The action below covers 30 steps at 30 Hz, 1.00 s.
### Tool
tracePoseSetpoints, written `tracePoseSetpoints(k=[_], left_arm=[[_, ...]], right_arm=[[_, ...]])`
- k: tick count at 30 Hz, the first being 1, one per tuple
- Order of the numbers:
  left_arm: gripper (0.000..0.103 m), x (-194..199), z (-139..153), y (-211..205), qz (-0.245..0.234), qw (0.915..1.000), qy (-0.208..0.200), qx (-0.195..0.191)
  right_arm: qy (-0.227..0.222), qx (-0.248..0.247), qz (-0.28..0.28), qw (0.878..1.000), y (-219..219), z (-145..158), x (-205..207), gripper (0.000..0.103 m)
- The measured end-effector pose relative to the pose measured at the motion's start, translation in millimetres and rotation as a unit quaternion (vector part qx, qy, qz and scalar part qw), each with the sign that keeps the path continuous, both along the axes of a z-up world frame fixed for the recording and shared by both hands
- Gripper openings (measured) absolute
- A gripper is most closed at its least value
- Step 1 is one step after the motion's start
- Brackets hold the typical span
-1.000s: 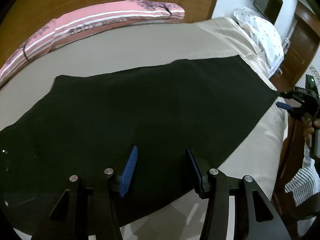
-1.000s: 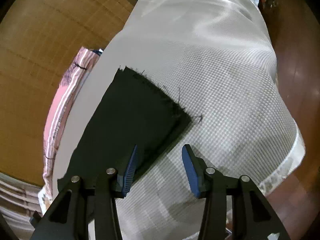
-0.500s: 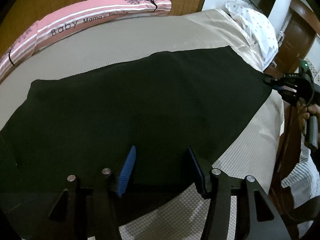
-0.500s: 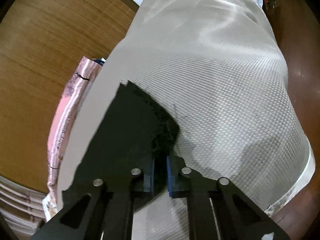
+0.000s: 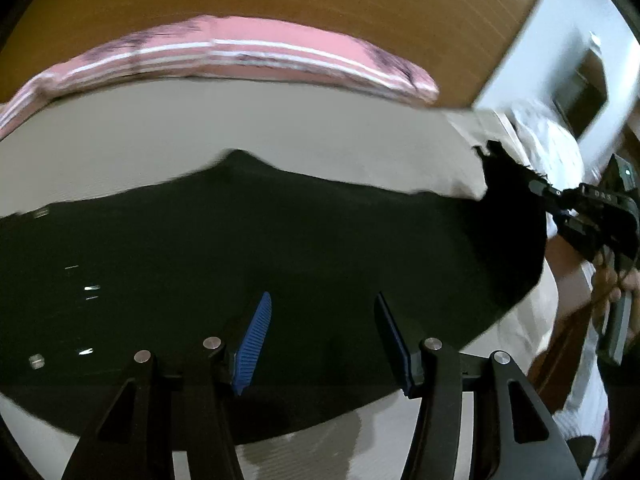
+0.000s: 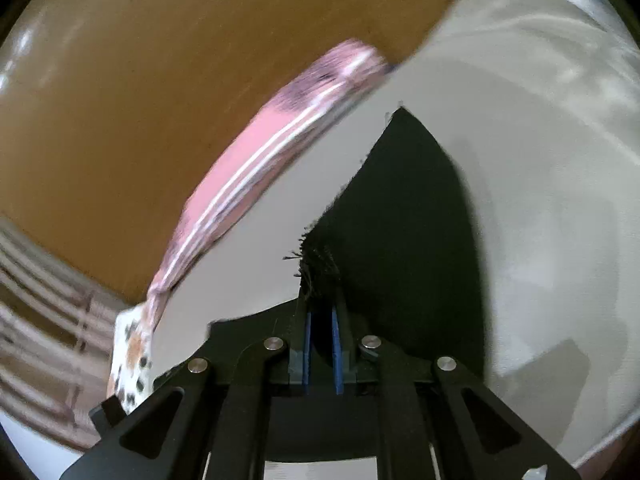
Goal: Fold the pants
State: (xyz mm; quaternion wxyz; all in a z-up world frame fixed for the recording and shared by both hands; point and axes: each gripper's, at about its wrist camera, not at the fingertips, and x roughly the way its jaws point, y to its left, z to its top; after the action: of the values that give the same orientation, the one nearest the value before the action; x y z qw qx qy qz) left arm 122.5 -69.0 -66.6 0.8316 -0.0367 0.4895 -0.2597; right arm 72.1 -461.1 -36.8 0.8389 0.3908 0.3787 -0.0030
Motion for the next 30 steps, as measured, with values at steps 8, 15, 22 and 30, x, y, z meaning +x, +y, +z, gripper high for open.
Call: tracePoseSetpoints(k=[8, 15, 22, 30], left_arm=[[0.055, 2, 1, 55, 0.041, 0.9988, 0.01, -0.026], [0.055, -2, -6, 72, 0.045, 0.9978, 0.024, -0.043], [0.055, -1, -9, 72, 0.029, 0.9966, 0.041, -0.066], [0.055, 2, -13, 54, 0.0, 0.9895, 0.097, -0.107]], right_arm=[[0.007, 0.012, 0.152, 0.988, 132, -9, 54, 0.01], [0.068, -0.039, 0.258, 0.963, 217, -51, 55, 0.01], [0.106, -0.089, 0.316, 0.939, 240, -72, 42, 0.016], [0.074, -0.05, 0.269, 0.959, 215, -47, 22, 0.046]])
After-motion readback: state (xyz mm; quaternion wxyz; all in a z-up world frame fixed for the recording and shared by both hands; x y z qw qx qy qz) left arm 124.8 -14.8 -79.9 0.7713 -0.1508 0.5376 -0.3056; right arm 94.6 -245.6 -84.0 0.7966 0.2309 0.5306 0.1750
